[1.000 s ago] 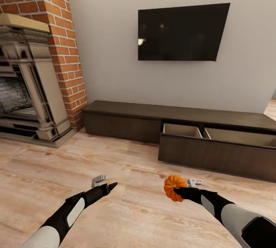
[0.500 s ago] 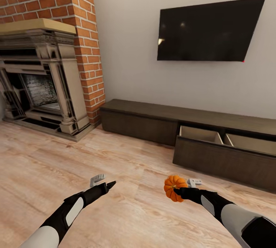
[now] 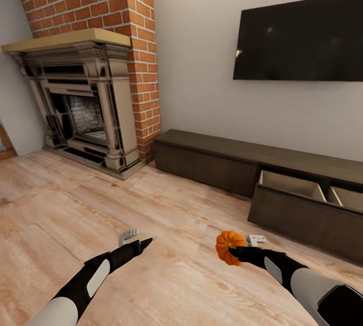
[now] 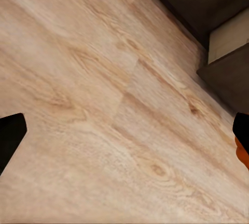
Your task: Place each of the two pumpkins and all three candles from the living room inside a cabinet in the living room (use any cabinet), then make sure every cabinet is closed, and position the cauldron so it is next to a table in the living room.
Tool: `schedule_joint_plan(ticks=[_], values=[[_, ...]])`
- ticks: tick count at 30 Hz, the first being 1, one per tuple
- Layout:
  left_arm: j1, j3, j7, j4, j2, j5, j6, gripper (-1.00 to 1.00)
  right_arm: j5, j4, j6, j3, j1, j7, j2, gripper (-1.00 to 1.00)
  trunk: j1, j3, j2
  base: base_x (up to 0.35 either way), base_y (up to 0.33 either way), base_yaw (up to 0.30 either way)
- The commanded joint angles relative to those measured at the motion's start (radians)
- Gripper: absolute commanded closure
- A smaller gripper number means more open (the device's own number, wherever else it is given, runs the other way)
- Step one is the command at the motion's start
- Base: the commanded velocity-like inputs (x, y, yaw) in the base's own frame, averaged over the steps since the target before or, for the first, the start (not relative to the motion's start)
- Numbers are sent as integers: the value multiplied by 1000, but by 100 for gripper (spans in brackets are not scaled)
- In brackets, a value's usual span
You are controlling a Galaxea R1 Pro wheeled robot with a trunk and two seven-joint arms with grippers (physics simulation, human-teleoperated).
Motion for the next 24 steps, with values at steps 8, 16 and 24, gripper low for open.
schedule_joint_plan(ticks=[8, 16, 24], values=[[-1, -5, 3, 10, 1, 10, 6, -100, -12, -3, 6, 0, 0, 1, -1, 100, 0, -1, 0, 0, 0, 290], [-1, -5, 3, 14, 1, 10, 4, -100, -12, -2, 6, 0, 0, 1, -1, 100, 0, -1, 0, 28, 1, 290], [-1, -5, 3, 15, 1, 10, 4, -100, -12, -2, 6, 0, 0, 1, -1, 100, 0, -1, 0, 265, 116, 290]])
